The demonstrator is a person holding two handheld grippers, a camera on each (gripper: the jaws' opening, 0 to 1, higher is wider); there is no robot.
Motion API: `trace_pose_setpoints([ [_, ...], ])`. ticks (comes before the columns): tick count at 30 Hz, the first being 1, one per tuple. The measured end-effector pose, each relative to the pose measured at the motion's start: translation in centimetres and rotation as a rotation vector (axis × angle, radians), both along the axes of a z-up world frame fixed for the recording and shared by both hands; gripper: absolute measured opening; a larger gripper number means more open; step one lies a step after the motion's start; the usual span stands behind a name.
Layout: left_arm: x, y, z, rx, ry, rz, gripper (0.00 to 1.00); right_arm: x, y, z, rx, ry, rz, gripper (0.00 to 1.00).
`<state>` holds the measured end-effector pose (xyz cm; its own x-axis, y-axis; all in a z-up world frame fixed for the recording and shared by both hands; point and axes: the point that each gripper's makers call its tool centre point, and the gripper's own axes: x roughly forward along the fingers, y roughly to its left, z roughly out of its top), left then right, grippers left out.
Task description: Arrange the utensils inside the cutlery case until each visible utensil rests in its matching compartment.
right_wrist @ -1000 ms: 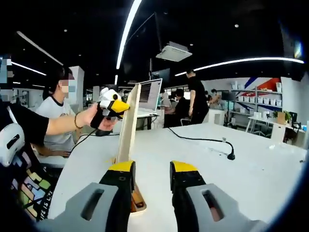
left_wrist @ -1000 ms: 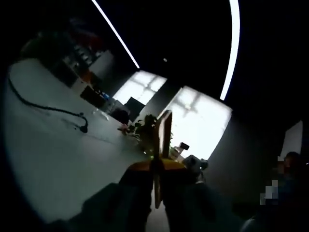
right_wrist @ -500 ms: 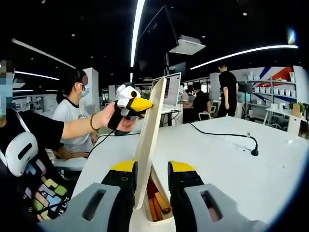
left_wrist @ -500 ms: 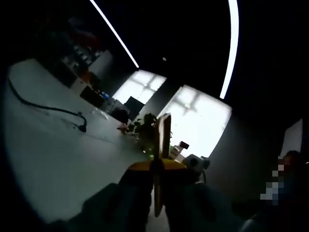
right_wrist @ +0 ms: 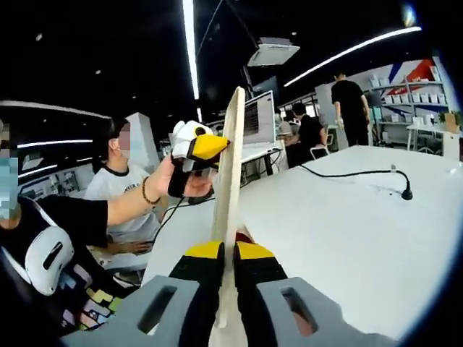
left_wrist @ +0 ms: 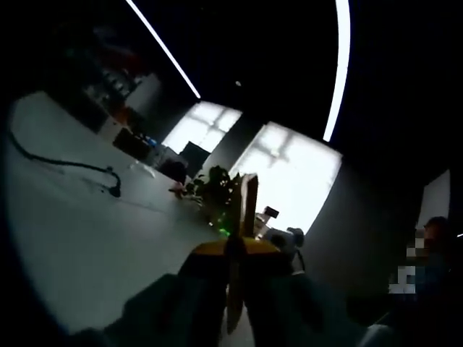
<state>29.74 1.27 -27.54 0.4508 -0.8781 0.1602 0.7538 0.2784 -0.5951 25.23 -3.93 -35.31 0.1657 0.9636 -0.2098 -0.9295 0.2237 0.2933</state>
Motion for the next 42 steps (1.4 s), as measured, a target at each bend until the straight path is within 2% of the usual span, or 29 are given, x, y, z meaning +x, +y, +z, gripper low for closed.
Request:
trace_pose_setpoints([
  [3,-0.1,0.1,0.1,-0.008,-0.005,0.007,0.04,-0.1,-0.2,0.3,0.01,0.05,-0.005,0.03],
  [7,0.3,0.4,-0.1,-0.029,0.039,0.007,0.05,-0.2,-0.2,0.5,-0.007,0.071,-0.027,0.02],
  [10,0.2,0.5,-0.1,-0.035,0.053,-0.004,0.05,-0.3,-0.2,0.6,-0.018,0.063,-0.033,0.02],
  [13,0.1,0.5,0.1,-0.036,0.041,-0.002,0.05,-0.3,-0.3,0.8,-0.023,0.053,-0.034,0.02],
  [17,0.8,1.0,-0.9,0.024,0.052,0.045,0.15,-0.2,-0.3,0.5,-0.044,0.04,-0.047,0.02],
  [21,0.6,1.3,-1.0,0.029,0.047,0.041,0.17,0.2,-0.7,0.3,-0.056,0.027,-0.073,0.02],
  [24,0.5,1.5,-1.1,0.046,0.037,0.049,0.28,0.5,-0.8,0.4,-0.065,0.012,-0.091,0.02],
  [26,0.3,1.7,-1.0,0.055,0.032,0.055,0.4,0.6,-1.0,0.6,-0.075,-0.004,-0.104,0.02],
  [27,0.4,1.9,-0.5,0.042,0.021,0.069,0.51,0.7,-1.1,0.7,-0.079,-0.019,-0.114,0.02],
  [28,0.6,2.2,0.0,0.032,0.006,0.092,0.68,0.5,-1.1,0.7,-0.08,-0.023,-0.12,0.02],
  [29,0.4,2.3,0.1,0.038,0.008,0.094,0.8,0.4,-1.2,0.6,-0.08,-0.025,-0.123,0.02],
  [30,0.4,2.4,0.2,0.041,0.012,0.093,0.86,0.3,-1.1,0.6,-0.08,-0.027,-0.128,0.02],
  [31,0.3,2.5,0.2,0.041,0.012,0.09,0.87,0.2,-1.2,0.6,-0.083,-0.036,-0.135,0.02],
  [33,0.1,2.6,0.1,0.04,0.02,0.083,0.89,0.7,-1.4,0.5,-0.118,-0.103,-0.167,0.02],
  [34,0.1,2.6,0.0,0.044,0.022,0.085,0.96,0.8,-1.5,0.5,-0.132,-0.133,-0.182,0.02],
  [35,0.1,2.7,-0.1,0.049,0.024,0.095,0.99,1.0,-1.6,0.5,-0.155,-0.173,-0.199,0.02],
  [36,0.0,2.9,-0.7,0.078,0.043,0.097,0.99,1.1,-1.6,0.6,-0.18,-0.223,-0.213,0.02],
  [39,0.0,3.2,-0.1,0.029,0.016,0.117,1.0,0.8,-1.3,0.7,-0.232,-0.322,-0.235,0.02],
  [42,-0.3,3.6,0.3,0.011,0.003,0.112,1.0,0.7,-1.0,0.9,-0.281,-0.409,-0.268,0.02],
])
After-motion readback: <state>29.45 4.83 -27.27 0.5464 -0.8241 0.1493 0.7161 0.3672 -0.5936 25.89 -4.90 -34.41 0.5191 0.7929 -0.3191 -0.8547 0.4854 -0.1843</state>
